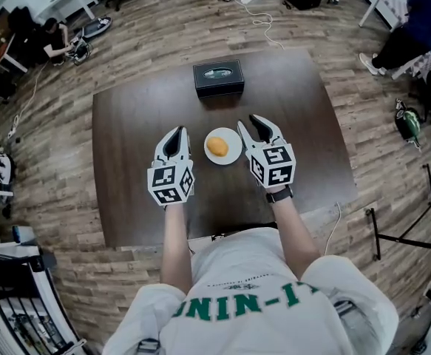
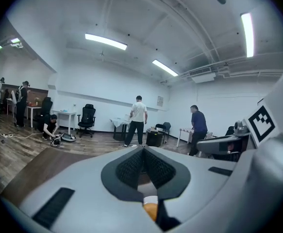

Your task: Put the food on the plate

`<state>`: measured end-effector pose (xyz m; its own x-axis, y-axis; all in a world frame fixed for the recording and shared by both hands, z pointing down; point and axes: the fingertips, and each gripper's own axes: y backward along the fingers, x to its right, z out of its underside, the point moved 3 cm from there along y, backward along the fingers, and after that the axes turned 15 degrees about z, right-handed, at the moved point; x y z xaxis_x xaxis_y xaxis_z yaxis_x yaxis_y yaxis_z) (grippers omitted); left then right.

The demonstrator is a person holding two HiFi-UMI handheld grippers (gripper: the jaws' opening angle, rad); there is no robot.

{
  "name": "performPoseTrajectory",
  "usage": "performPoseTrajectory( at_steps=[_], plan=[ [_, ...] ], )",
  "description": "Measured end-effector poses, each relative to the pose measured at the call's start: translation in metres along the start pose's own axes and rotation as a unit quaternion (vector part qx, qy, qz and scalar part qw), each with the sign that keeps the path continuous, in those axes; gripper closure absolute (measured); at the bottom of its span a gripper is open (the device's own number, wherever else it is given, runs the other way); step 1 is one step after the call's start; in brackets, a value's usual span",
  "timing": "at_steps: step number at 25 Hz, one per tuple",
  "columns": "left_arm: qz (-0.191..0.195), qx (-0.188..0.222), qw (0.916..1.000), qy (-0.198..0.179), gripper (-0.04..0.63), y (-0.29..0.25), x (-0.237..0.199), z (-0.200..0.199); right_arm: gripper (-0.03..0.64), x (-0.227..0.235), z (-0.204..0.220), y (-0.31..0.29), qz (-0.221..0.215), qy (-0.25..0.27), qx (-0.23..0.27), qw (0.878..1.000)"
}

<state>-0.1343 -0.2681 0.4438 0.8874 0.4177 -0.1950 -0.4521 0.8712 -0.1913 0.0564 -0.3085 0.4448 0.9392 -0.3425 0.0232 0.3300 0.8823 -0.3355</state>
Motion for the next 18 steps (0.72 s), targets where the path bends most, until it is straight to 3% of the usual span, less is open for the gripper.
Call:
performPoseTrajectory(
  at_steps=[6, 15, 18],
  plan=[
    [-0.001, 0.045, 0.9987, -0.023, 0.581, 0.018, 0.003, -0.044, 0.546, 0.006, -0.042, 0.022, 0.016, -0.019, 0.048, 0.999],
    [0.004, 0.072, 0.9959, -0.054, 0.581, 0.044, 0.020, -0.084, 0.594, 0.000, -0.072, 0.055, 0.025, -0.008, 0.084, 0.996],
    [-0.018, 0.093, 0.9931, -0.070, 0.581, 0.055, 0.022, -0.095, 0.601, -0.002, -0.079, 0.064, 0.039, 0.003, 0.096, 0.995]
  ],
)
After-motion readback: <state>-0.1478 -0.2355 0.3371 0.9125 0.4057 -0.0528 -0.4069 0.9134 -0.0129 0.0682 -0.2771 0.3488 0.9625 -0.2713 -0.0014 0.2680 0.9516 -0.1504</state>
